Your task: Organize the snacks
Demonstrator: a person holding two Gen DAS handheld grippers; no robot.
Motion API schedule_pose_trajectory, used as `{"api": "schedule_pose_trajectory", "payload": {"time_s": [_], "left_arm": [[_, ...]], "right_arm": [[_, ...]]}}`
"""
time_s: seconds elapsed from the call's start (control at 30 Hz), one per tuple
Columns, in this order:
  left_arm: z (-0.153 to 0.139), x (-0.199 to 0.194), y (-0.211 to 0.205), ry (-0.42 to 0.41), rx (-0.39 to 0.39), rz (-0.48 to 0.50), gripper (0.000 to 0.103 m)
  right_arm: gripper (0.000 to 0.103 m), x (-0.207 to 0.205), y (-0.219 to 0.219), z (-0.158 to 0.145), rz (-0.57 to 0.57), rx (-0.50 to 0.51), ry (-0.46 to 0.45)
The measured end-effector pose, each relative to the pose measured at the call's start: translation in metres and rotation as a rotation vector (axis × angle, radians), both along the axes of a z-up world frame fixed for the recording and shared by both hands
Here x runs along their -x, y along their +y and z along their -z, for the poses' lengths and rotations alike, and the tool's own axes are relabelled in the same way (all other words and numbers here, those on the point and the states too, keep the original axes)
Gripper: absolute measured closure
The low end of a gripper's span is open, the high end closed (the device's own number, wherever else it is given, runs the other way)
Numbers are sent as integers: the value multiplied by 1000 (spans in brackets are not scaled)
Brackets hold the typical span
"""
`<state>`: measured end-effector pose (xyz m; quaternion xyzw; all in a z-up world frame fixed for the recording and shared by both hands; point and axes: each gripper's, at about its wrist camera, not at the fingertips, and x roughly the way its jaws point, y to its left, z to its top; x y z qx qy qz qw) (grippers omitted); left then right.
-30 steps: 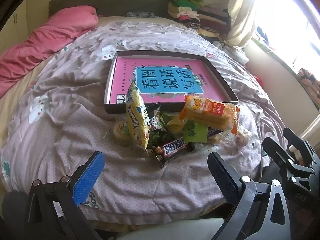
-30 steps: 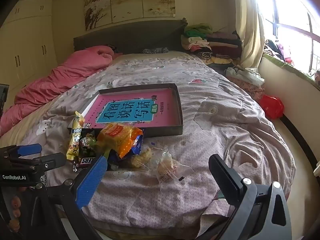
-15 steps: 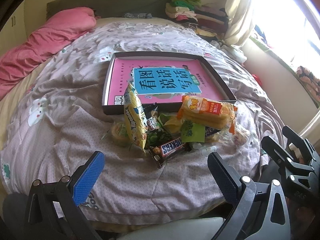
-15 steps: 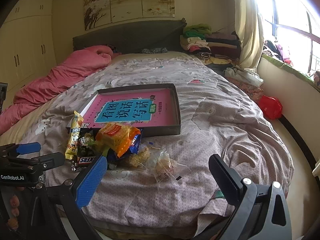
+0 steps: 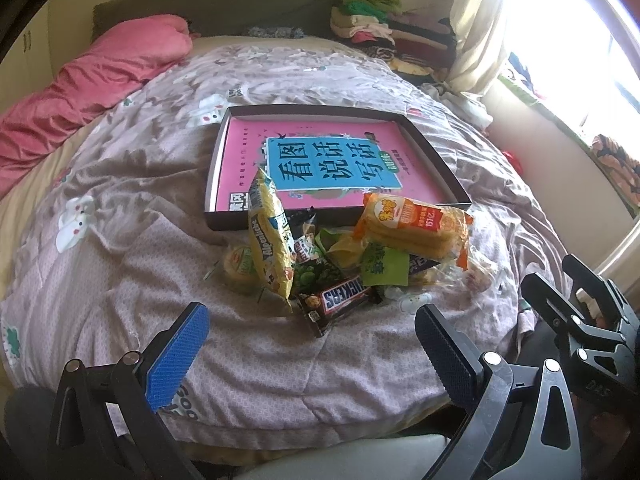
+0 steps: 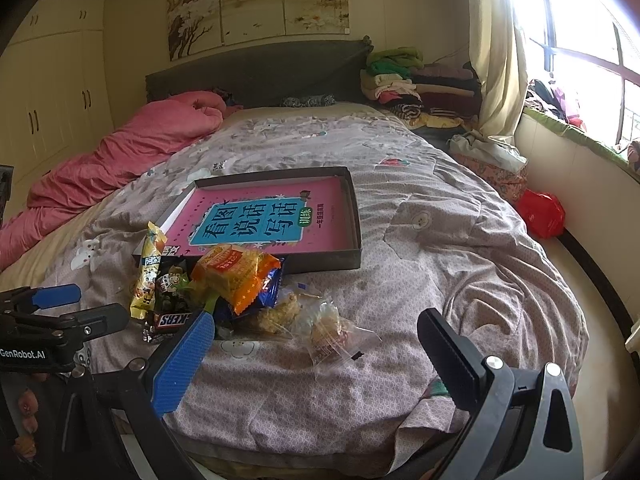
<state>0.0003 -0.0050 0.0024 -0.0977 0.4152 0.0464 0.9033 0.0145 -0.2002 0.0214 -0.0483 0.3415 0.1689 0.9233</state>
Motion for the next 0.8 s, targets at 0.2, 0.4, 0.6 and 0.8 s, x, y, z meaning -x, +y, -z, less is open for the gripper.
{"api": "schedule_pose_trajectory", "payload": {"time_s": [0.2,0.4,0.6,0.8], "left_arm": [[0,1,2,21,19,5,1],[3,1,6,100,65,1,1],[6,1,12,111,68,-12,1],[7,0,20,101,81,-23,1]], "right_arm": [[1,0,-1,1,1,-2,3],[1,-3,-2,3,9,-9,19],[1,-5,-5,4,18,-18,33],[1,-6,-3,5,0,-19,33]]}}
